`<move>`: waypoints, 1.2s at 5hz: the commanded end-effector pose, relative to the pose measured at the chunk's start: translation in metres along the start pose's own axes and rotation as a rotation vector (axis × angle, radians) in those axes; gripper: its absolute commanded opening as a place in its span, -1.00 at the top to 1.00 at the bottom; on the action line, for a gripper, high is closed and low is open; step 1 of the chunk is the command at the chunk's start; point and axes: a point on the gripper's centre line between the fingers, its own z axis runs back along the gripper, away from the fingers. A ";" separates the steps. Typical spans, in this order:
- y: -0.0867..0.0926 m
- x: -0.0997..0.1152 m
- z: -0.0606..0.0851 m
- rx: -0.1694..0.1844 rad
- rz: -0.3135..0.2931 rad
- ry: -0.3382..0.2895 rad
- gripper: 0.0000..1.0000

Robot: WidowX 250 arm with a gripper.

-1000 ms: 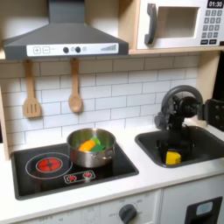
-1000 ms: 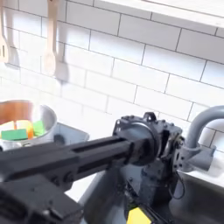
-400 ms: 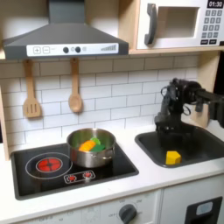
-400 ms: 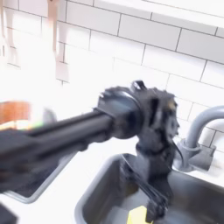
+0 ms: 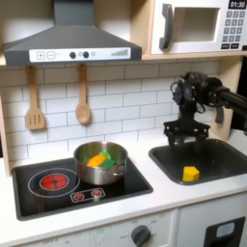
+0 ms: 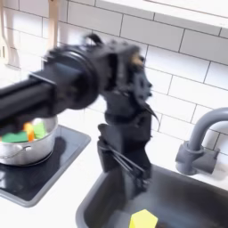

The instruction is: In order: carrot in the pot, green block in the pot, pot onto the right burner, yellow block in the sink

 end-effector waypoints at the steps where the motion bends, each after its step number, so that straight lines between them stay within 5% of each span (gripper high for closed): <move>1: 0.050 -0.038 0.059 0.122 0.182 -0.189 -1.00; 2: 0.060 -0.058 0.103 0.165 0.227 -0.338 -1.00; 3: 0.054 -0.079 0.133 0.185 0.232 -0.424 -1.00; 4: 0.044 -0.093 0.144 0.169 0.222 -0.435 -1.00; 6: 0.045 -0.092 0.143 0.170 0.223 -0.436 -1.00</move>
